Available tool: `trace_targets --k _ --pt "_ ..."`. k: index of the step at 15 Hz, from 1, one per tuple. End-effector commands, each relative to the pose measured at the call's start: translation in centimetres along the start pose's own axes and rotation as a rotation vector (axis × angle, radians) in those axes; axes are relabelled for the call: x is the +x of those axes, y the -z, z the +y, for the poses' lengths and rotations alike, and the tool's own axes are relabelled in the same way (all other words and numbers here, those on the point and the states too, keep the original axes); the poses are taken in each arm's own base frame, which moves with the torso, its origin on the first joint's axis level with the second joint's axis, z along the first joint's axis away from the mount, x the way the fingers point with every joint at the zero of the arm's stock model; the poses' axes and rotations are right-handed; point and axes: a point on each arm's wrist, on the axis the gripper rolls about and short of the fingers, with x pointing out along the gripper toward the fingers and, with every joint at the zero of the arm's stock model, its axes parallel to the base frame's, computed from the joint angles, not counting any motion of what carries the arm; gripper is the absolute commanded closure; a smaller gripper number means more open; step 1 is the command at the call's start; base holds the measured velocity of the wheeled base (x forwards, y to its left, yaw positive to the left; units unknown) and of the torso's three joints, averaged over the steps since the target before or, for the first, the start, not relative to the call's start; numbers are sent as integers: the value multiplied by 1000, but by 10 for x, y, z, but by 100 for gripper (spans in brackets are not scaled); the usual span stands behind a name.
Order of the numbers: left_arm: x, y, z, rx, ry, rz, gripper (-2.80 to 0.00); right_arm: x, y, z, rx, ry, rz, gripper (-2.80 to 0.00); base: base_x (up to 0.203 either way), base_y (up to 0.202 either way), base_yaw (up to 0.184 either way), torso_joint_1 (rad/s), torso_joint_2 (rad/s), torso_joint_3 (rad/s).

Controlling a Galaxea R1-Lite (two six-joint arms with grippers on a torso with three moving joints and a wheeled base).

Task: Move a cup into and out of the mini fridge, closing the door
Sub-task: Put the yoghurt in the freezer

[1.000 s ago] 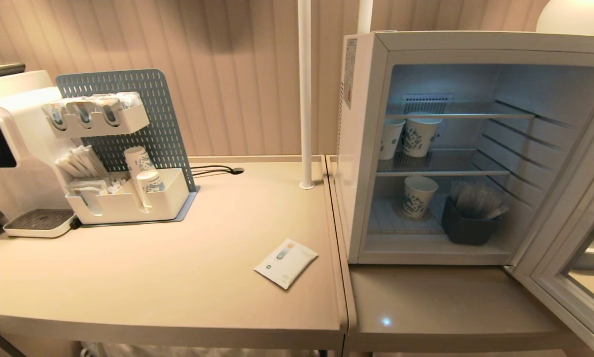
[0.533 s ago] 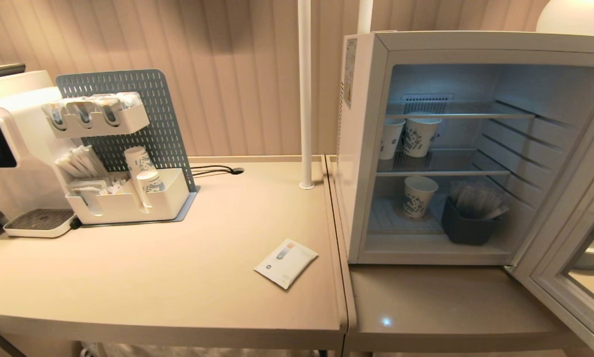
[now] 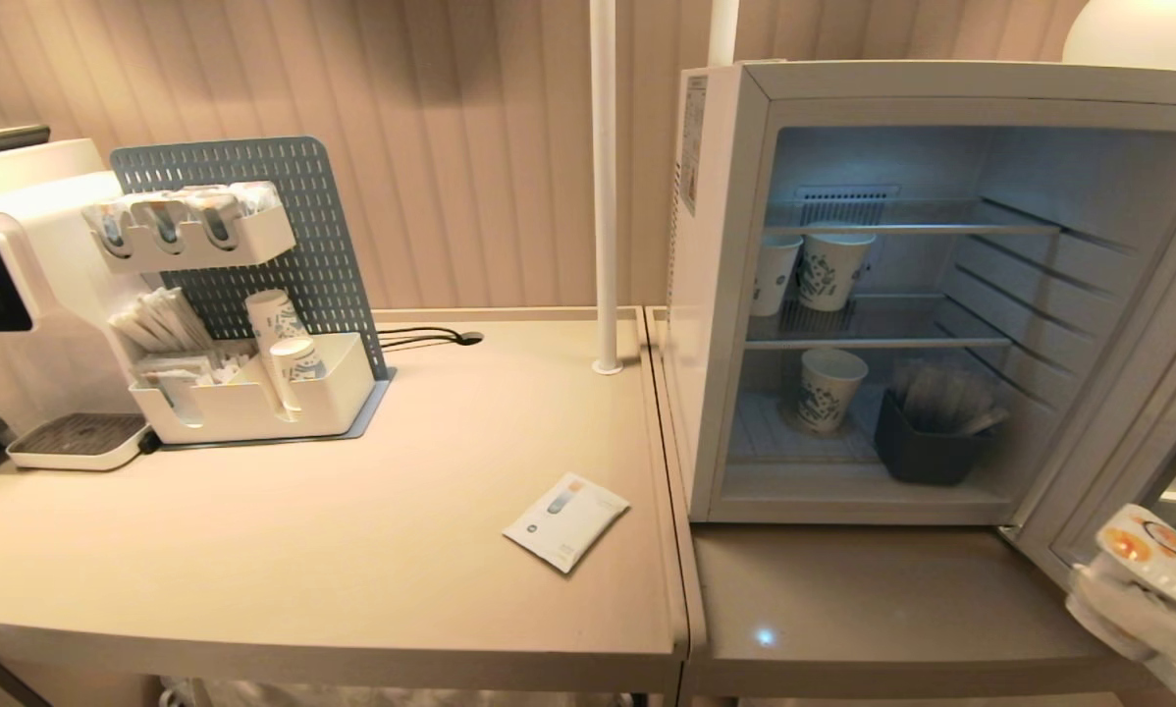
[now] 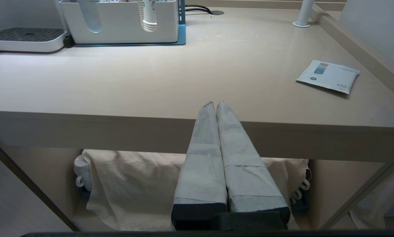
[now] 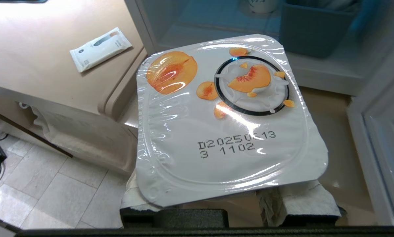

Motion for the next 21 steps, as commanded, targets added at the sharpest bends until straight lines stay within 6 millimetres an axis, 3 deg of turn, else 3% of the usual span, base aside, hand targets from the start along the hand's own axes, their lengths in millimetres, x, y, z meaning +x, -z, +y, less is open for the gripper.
trace_targets --k 1,7,10,15,21 --pt "0 0 0 -1 -1 3 0 59 8 -15 34 -39 138 0 0 0 0 0 0 0" --pt "0 0 0 -2 -1 3 0 169 42 -24 7 -96 170 0 0 0 0 0 0 0" --pt "0 0 0 -2 -1 3 0 220 41 -7 -26 -83 79 0 0 0 0 0 0 0" --pt "0 0 0 -2 -1 3 0 246 8 7 -1 -70 70 0 0 0 0 0 0 0" --pt "0 0 0 -4 -1 3 0 268 16 7 2 -66 101 0 0 0 0 0 0 0"
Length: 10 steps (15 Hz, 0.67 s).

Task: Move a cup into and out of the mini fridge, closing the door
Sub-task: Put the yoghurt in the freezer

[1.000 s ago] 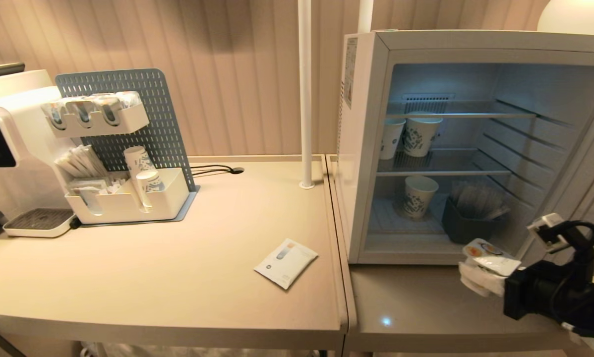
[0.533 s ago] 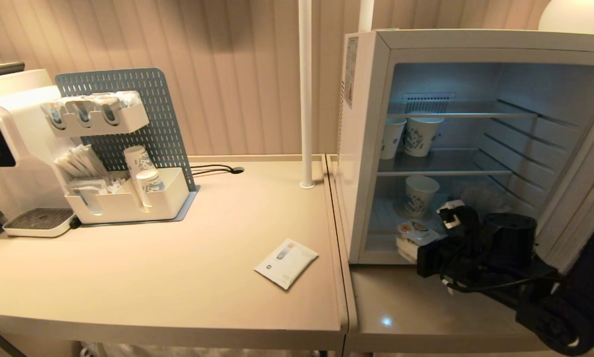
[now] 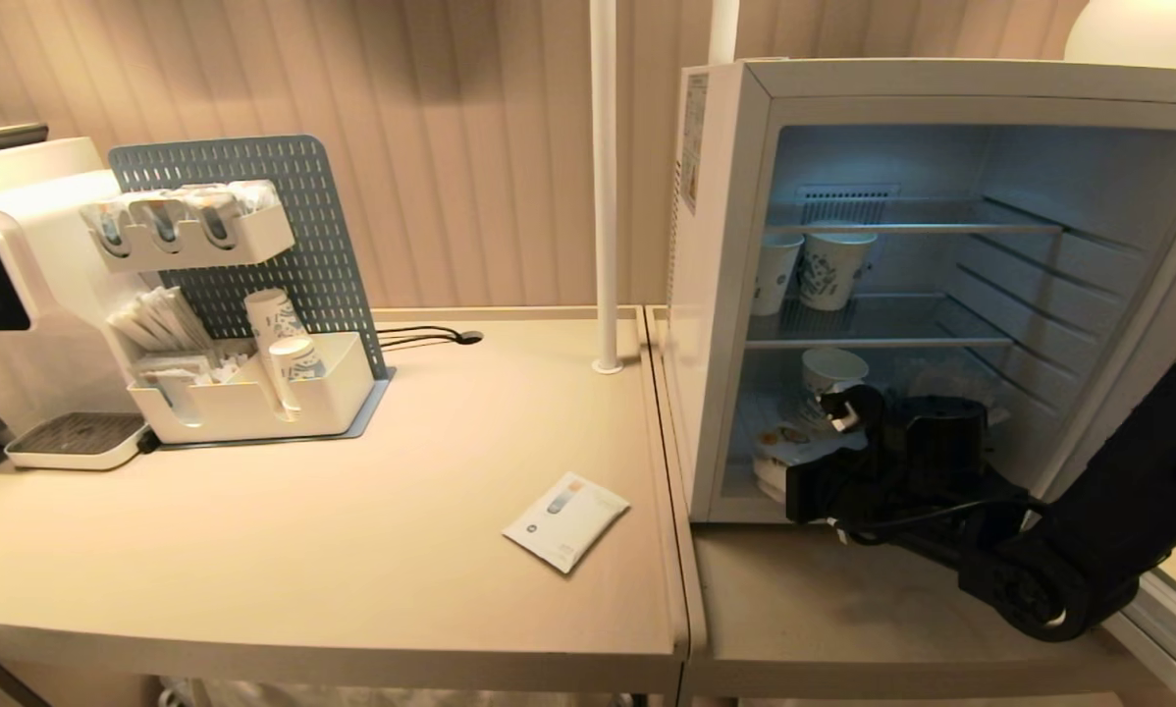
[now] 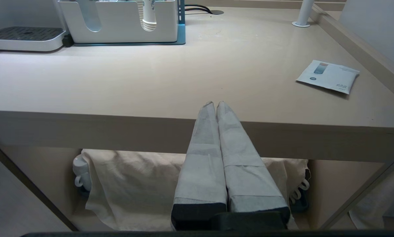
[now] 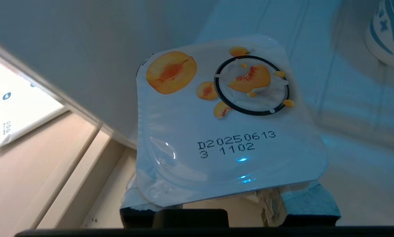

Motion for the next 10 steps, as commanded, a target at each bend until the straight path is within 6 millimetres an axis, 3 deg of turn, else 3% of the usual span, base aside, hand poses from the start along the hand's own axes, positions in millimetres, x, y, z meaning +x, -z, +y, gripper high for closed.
trace_targets --k 1,10 --pt "0 0 0 -1 -3 3 0 11 5 -2 2 1 13 0 0 0 0 0 0 0" --pt "0 0 0 -1 -1 3 0 31 15 -6 6 31 68 0 0 0 0 0 0 0"
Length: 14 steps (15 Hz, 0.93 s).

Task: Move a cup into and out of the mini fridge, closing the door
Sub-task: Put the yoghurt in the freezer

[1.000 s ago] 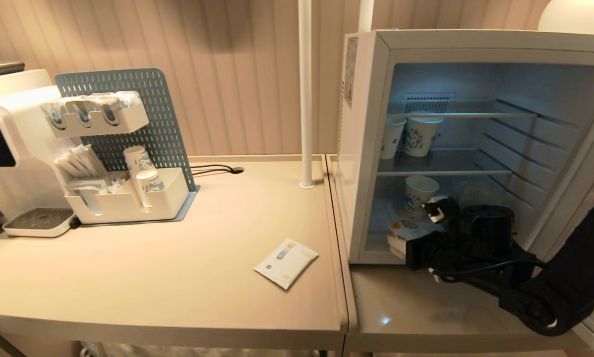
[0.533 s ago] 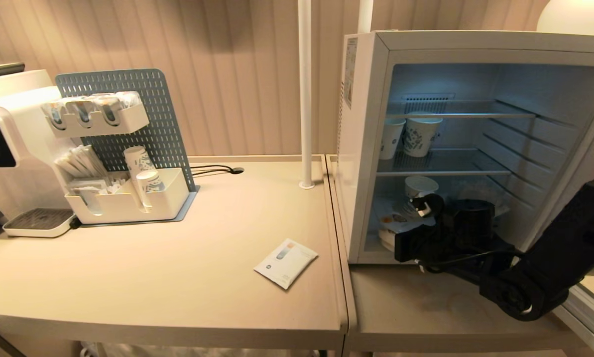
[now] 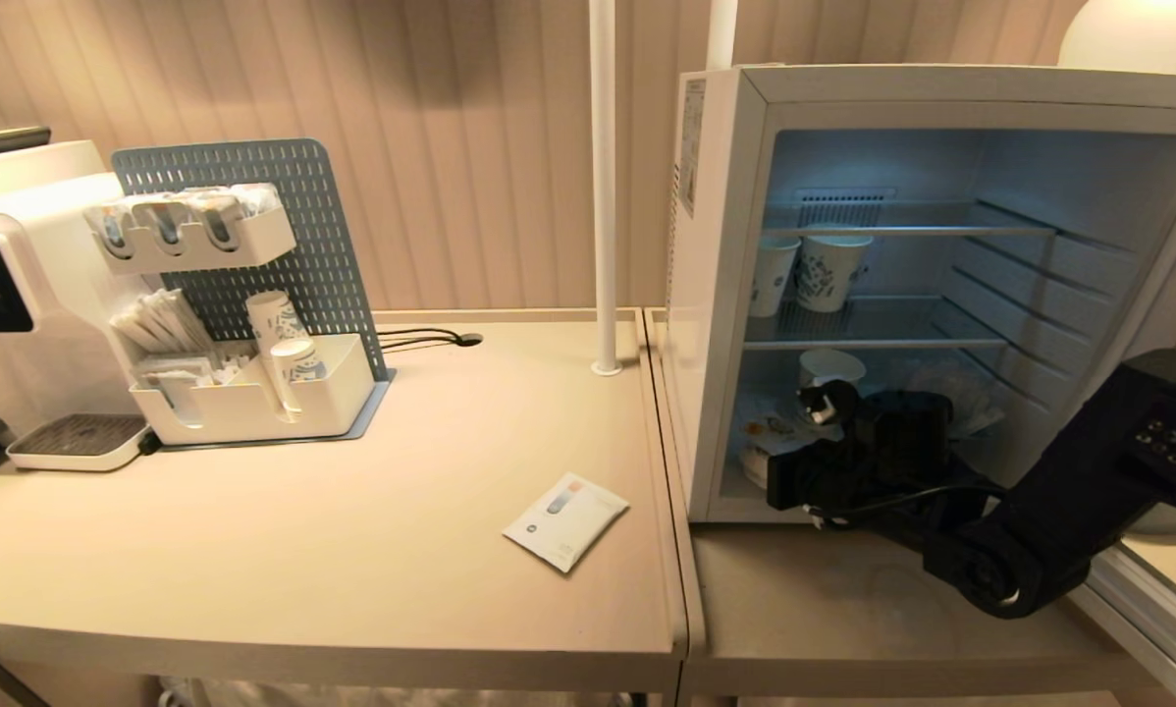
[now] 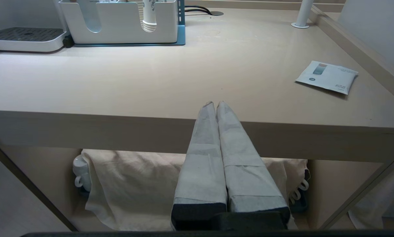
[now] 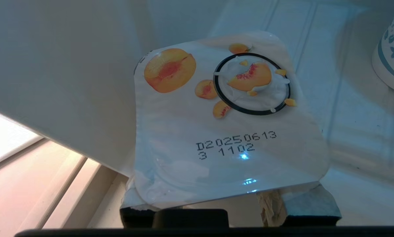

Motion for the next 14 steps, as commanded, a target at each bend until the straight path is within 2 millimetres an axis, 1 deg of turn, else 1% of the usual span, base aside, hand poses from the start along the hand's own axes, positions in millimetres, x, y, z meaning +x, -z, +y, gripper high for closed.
trace_targets --k 1,4,8,11,14 --pt "0 0 0 0 0 3 0 5 6 -2 1 39 23 -280 0 0 0 0 0 0" --pt "0 0 0 0 0 3 0 0 2 -1 0 46 9 -280 0 0 0 0 0 0" --pt "0 0 0 0 0 3 0 -15 -4 1 -2 43 -7 -280 0 0 0 0 0 0" --pt "0 0 0 0 0 3 0 -34 -10 4 -3 40 -26 -280 0 0 0 0 0 0" --pt "0 0 0 0 -2 3 0 -58 -14 7 -5 39 -42 -280 0 0 0 0 0 0"
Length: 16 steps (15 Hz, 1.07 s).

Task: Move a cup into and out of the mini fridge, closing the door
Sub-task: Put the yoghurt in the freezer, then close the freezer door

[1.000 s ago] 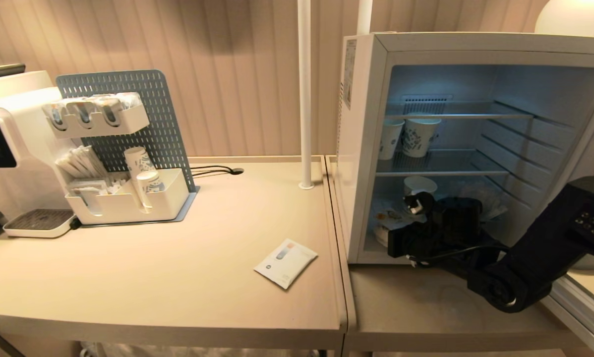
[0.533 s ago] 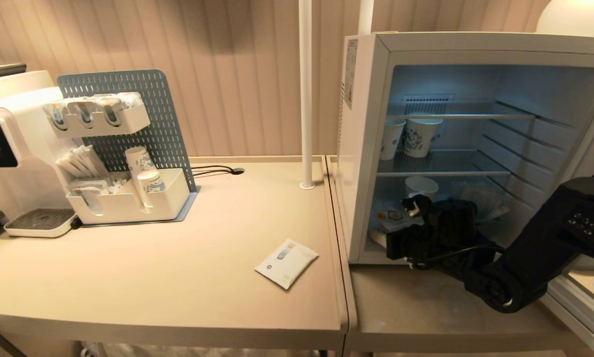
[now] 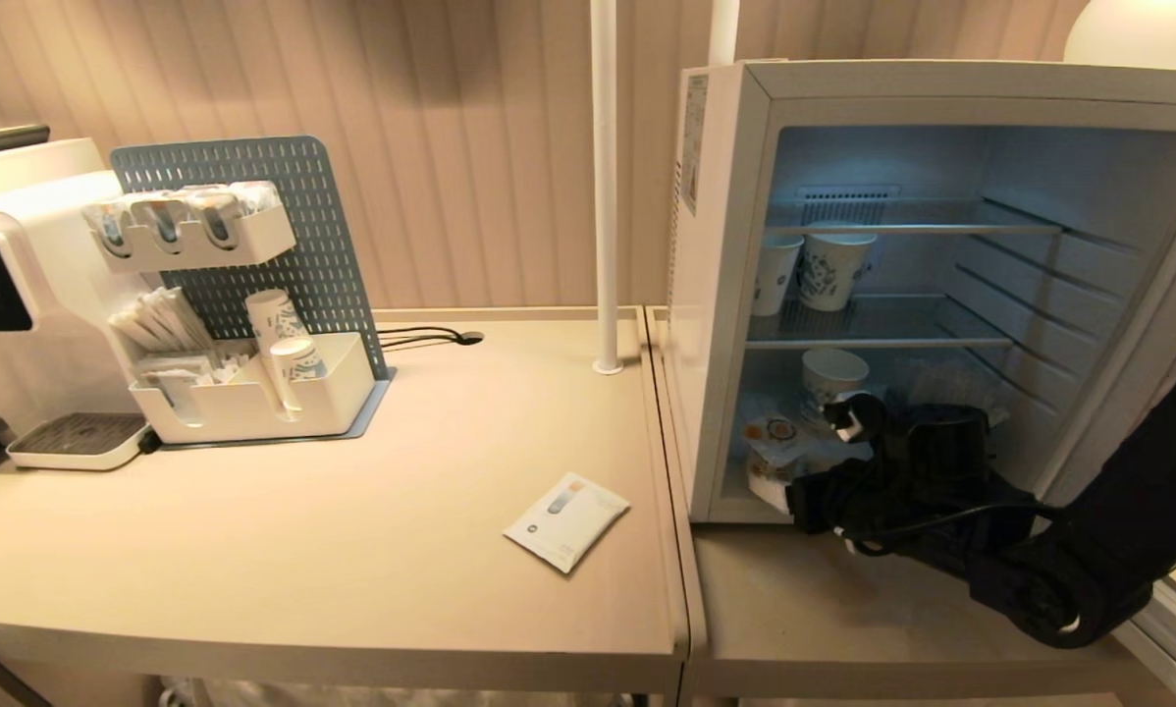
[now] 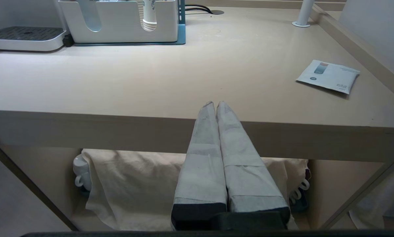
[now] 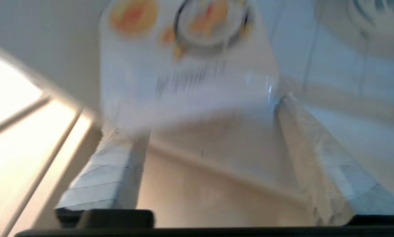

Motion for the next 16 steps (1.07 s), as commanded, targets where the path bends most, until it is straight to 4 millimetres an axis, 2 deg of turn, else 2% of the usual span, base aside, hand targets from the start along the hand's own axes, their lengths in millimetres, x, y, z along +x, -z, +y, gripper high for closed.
trace_targets --k 1,4,7,8,10,13,16 --pt "0 0 0 0 -2 3 0 -26 -12 3 -6 -8 -63 -280 0 0 0 0 0 0" --pt "0 0 0 0 -1 3 0 -60 -19 6 -9 -11 -110 -280 0 0 0 0 0 0" --pt "0 0 0 0 -1 3 0 -102 -24 9 -15 -16 -178 -280 0 0 0 0 0 0" --pt "0 0 0 0 -1 3 0 -116 -24 10 -19 -13 -199 0 0 0 0 0 0 0" --pt "0 0 0 0 -1 3 0 -144 -26 12 -20 5 -236 0 0 0 0 0 0 0" --pt "0 0 0 1 -1 3 0 -192 -25 15 -8 143 -260 0 0 0 0 0 0 0" --pt "0 0 0 7 -2 1 0 -238 -10 17 -1 527 -216 0 0 0 0 0 0 0"
